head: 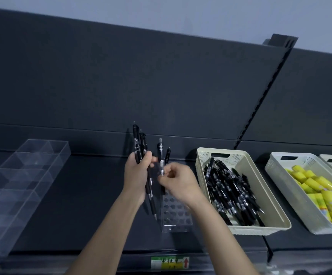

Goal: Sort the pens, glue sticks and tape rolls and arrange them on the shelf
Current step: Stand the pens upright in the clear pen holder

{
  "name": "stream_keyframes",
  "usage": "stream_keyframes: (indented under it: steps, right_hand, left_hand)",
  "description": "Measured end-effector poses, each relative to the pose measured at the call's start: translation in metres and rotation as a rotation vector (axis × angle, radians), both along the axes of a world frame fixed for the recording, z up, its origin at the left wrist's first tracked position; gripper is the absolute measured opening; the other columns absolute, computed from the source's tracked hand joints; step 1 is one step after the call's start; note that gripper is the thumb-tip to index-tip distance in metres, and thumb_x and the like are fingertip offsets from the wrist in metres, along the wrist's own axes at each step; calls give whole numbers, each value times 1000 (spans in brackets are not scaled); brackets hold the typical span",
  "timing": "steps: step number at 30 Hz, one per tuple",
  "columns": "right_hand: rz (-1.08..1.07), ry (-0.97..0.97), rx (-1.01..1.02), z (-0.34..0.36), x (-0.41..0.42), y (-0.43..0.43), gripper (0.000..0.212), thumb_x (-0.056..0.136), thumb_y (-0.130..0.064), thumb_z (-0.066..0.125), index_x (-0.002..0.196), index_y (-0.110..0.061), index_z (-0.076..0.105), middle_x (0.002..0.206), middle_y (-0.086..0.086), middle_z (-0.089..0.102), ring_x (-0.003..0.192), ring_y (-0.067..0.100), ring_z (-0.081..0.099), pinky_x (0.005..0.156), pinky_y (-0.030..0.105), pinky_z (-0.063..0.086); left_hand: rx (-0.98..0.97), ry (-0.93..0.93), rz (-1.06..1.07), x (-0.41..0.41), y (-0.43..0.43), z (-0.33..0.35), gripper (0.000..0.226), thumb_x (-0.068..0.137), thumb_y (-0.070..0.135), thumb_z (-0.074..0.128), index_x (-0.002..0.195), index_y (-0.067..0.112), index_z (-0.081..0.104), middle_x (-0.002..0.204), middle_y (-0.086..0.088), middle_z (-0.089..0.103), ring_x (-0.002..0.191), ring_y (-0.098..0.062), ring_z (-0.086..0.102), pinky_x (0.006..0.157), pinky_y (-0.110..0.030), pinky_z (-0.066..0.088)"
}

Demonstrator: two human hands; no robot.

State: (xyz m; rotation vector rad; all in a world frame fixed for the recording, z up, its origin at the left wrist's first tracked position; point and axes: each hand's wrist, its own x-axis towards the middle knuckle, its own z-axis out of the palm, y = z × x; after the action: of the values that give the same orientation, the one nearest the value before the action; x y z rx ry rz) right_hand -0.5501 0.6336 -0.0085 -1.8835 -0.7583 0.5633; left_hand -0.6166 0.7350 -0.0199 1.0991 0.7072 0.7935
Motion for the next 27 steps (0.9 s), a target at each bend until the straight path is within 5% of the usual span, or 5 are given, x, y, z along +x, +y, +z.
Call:
stream_keyframes:
  steps: [7, 12, 20, 23, 27]
  right_hand:
    - [-302, 36, 125, -3, 58, -12, 9, 88, -5, 59, 83, -12, 56, 86, 14, 67, 65, 21, 65, 69, 43, 56]
    - [-154, -45, 40, -17, 77, 2, 14, 93, -9, 55, 83, -18, 59, 80, 1, 68, 69, 16, 71, 72, 43, 59]
    - [61, -350, -197, -26, 92, 20, 8, 90, -12, 61, 96, -7, 62, 88, 8, 70, 77, 22, 67, 71, 34, 54]
    - [128, -472, -294, -26, 92, 25, 12, 89, -14, 63, 78, -14, 59, 67, -6, 59, 63, 13, 57, 51, 13, 39]
    - [192, -482, -375, -31, 91, 29, 10, 89, -13, 62, 90, -4, 65, 86, 9, 69, 82, 26, 65, 68, 29, 49]
  left_hand:
    - [-97, -30, 31, -2, 1, -4, 11, 97, 24, 56, 90, 16, 55, 76, 3, 59, 64, -10, 52, 63, -26, 44]
    - [-167, -44, 77, -4, -1, -13, 12, 97, 24, 55, 91, 14, 54, 69, 4, 57, 56, -7, 50, 50, -21, 41]
    - [-147, -26, 72, -5, 4, -20, 4, 91, 15, 59, 87, 14, 58, 66, 3, 60, 54, -7, 50, 44, -19, 39]
    - [-129, -11, 71, -5, 3, -25, 5, 90, 18, 62, 86, 16, 60, 66, 5, 59, 55, -6, 50, 45, -19, 39]
    - [-110, -10, 81, -5, 3, -29, 7, 90, 22, 64, 86, 17, 61, 65, 5, 59, 55, -6, 51, 46, -18, 40]
